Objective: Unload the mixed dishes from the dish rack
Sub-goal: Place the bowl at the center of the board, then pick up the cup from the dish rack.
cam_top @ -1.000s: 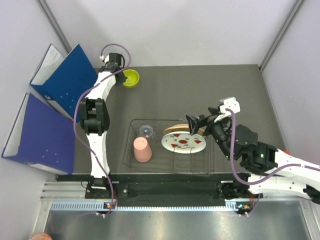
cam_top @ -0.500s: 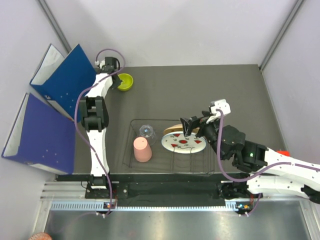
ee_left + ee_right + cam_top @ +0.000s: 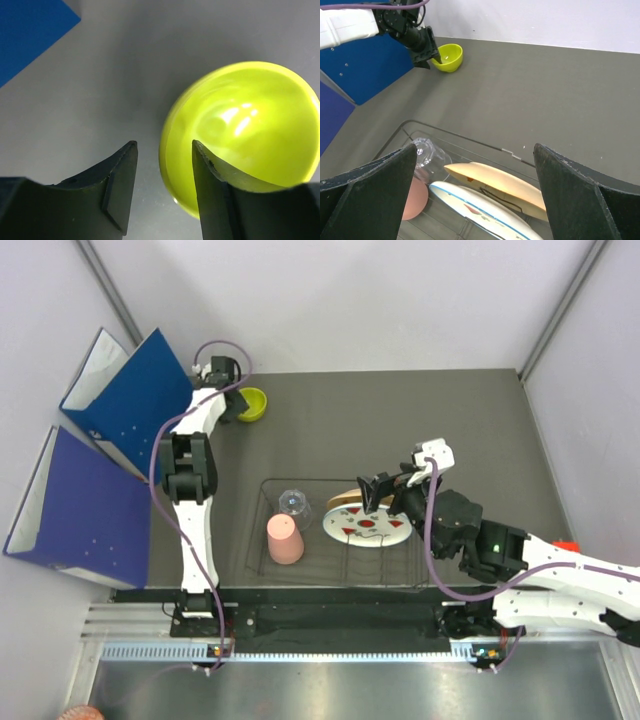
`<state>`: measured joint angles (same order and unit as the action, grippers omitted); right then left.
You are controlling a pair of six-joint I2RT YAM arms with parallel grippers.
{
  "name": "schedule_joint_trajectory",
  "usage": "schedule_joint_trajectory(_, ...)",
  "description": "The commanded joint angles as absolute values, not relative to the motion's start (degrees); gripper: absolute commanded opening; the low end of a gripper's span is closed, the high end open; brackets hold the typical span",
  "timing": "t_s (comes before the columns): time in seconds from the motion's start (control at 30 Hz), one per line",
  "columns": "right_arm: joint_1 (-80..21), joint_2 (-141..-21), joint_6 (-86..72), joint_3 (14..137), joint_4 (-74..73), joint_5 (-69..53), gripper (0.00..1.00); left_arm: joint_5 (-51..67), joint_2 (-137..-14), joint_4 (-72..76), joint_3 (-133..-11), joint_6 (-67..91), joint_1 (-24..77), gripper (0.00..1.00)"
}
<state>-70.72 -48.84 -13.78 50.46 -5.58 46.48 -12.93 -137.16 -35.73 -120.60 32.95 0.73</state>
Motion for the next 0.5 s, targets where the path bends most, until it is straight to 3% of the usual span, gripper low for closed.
schedule_joint_trajectory(0.0,-70.05,-49.31,-15.29,51.77,-4.13,47.72,1.0,-12.48,-127.28,-33.84,-119.63,34.97,0.44,0.53)
schedule_joint_trajectory(0.17,-69.61,-49.75,-16.61,51.94,-3.7,48.96,1.0,-14.15,-117.08,-30.85,-117.86,35.77,2.98,0.63)
schedule_joint_trajectory(0.33,-69.52,-48.43,-17.49,51.07,-2.11,49.74,1.0,-14.5,-105.07,-29.62,-114.01,34.9,6.67,0.64)
schedule_joint_trajectory(0.47,-69.35,-47.11,-15.74,50.71,-1.4,52.9,1.0,-18.62,-92.84,-28.39,-103.47,31.91,15.78,0.65)
